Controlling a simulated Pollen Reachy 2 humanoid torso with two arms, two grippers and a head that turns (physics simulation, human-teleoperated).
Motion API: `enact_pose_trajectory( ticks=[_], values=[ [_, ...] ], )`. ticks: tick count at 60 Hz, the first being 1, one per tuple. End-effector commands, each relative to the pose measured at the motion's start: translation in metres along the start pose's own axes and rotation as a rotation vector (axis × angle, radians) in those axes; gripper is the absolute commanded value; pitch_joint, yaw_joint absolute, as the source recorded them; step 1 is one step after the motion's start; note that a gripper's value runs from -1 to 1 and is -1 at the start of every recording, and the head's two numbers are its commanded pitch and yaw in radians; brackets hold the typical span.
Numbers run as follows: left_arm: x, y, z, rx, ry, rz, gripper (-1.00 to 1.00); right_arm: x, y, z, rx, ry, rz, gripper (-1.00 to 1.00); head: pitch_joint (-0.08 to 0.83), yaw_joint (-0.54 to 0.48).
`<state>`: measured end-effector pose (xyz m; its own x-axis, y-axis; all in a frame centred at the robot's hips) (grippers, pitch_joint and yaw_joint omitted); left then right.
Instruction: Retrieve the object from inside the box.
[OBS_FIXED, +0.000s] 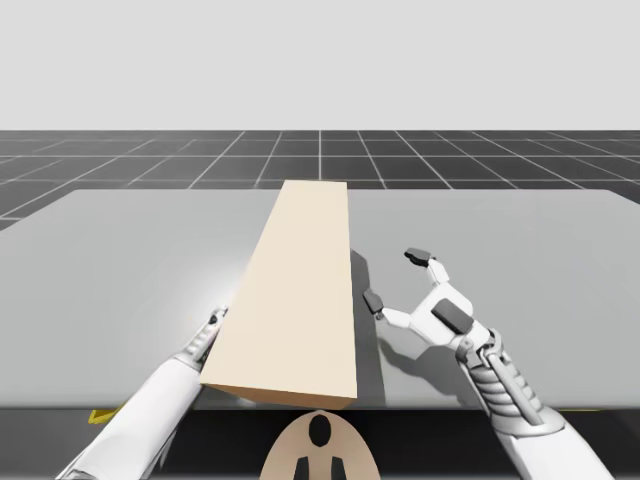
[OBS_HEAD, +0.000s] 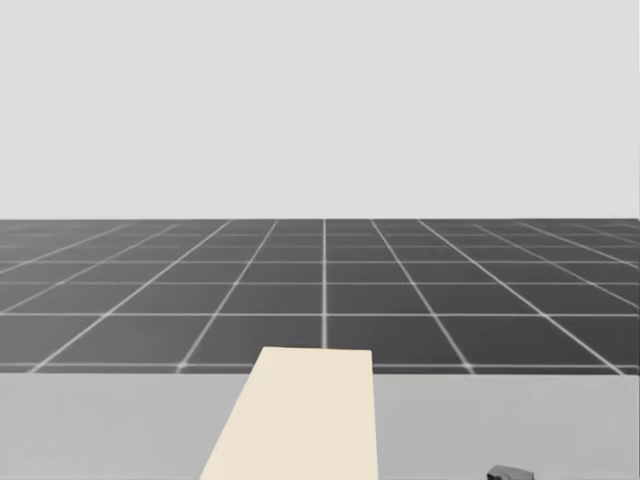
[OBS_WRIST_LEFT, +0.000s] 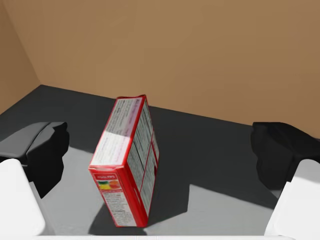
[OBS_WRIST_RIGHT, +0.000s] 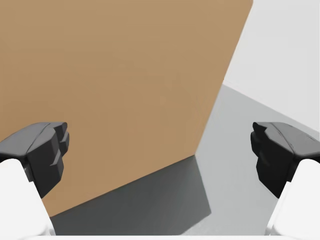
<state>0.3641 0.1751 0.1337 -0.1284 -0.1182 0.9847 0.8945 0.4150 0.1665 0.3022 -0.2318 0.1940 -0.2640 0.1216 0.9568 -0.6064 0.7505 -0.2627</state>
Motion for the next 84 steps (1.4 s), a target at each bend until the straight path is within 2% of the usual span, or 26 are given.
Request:
enact_pose_trajectory(
  ticks=[1, 8, 12, 13, 14, 15, 16, 20, 29, 35, 56, 57, 59, 65, 69, 74, 84],
  values=[
    [-0.016, 0.014, -0.013, -0.048, -0.024, 0.050, -1.00, 0.001, 0.001, 0.000, 0.007, -0.010, 0.005, -1.00, 0.028, 0.01],
    [-0.026, 0.016, -0.024, -0.062, -0.014, 0.080, -1.00, 0.001, 0.002, 0.000, 0.008, -0.012, 0.011, -1.00, 0.037, 0.01],
    [-0.029, 0.015, -0.027, -0.066, -0.011, 0.072, -1.00, 0.001, 0.002, 0.001, 0.008, -0.014, 0.015, -1.00, 0.039, 0.01],
    [-0.030, 0.015, -0.027, -0.066, -0.016, 0.071, -0.75, 0.001, 0.002, 0.001, 0.008, -0.015, 0.014, -1.00, 0.040, 0.01],
    [-0.030, 0.015, -0.027, -0.064, -0.019, 0.070, -0.58, 0.001, 0.002, 0.001, 0.007, -0.015, 0.014, -1.00, 0.040, 0.01],
    [-0.030, 0.015, -0.027, -0.065, -0.018, 0.071, -0.09, 0.002, 0.002, 0.001, 0.007, -0.016, 0.015, -1.00, 0.040, 0.01],
    [-0.031, 0.015, -0.027, -0.067, -0.022, 0.072, 0.87, 0.002, 0.002, 0.001, 0.007, -0.017, 0.016, -1.00, 0.041, 0.01],
    [-0.031, 0.017, -0.026, -0.059, -0.023, 0.072, 0.96, 0.002, 0.002, 0.002, 0.005, -0.018, 0.018, -1.00, 0.041, 0.00],
    [-0.027, 0.025, -0.019, -0.028, -0.029, 0.096, 0.95, 0.003, 0.002, 0.003, 0.002, -0.021, 0.017, -1.00, 0.039, 0.00],
    [-0.017, 0.032, -0.007, 0.009, -0.037, 0.090, 0.94, 0.004, 0.001, 0.003, -0.002, -0.023, 0.013, -1.00, 0.040, 0.00],
    [0.018, 0.049, 0.084, 0.178, -0.019, -0.003, 0.98, 0.006, -0.003, 0.005, -0.013, -0.026, 0.009, -1.00, 0.033, 0.00],
    [0.021, 0.051, 0.092, 0.203, -0.015, -0.019, 0.97, 0.006, -0.004, 0.005, -0.014, -0.027, 0.008, -1.00, 0.032, 0.00],
    [0.022, 0.052, 0.098, 0.216, -0.015, -0.021, 0.98, 0.006, -0.004, 0.005, -0.015, -0.028, 0.008, -1.00, 0.031, 0.00],
    [0.032, 0.064, 0.130, 0.364, -0.009, -0.031, 0.98, 0.007, -0.006, 0.006, -0.020, -0.030, 0.005, -1.00, 0.028, 0.00],
    [0.037, 0.069, 0.139, 0.401, -0.017, -0.027, 1.00, 0.007, -0.007, 0.006, -0.021, -0.031, 0.003, -1.00, 0.028, 0.00],
    [0.051, 0.077, 0.152, 0.463, -0.022, -0.043, 1.00, 0.007, -0.008, 0.007, -0.023, -0.030, 0.001, -1.00, 0.026, 0.00],
    [0.096, 0.095, 0.166, 0.539, -0.024, -0.108, 1.00, 0.007, -0.010, 0.007, -0.025, -0.030, -0.002, -1.00, 0.024, -0.01]
  ],
)
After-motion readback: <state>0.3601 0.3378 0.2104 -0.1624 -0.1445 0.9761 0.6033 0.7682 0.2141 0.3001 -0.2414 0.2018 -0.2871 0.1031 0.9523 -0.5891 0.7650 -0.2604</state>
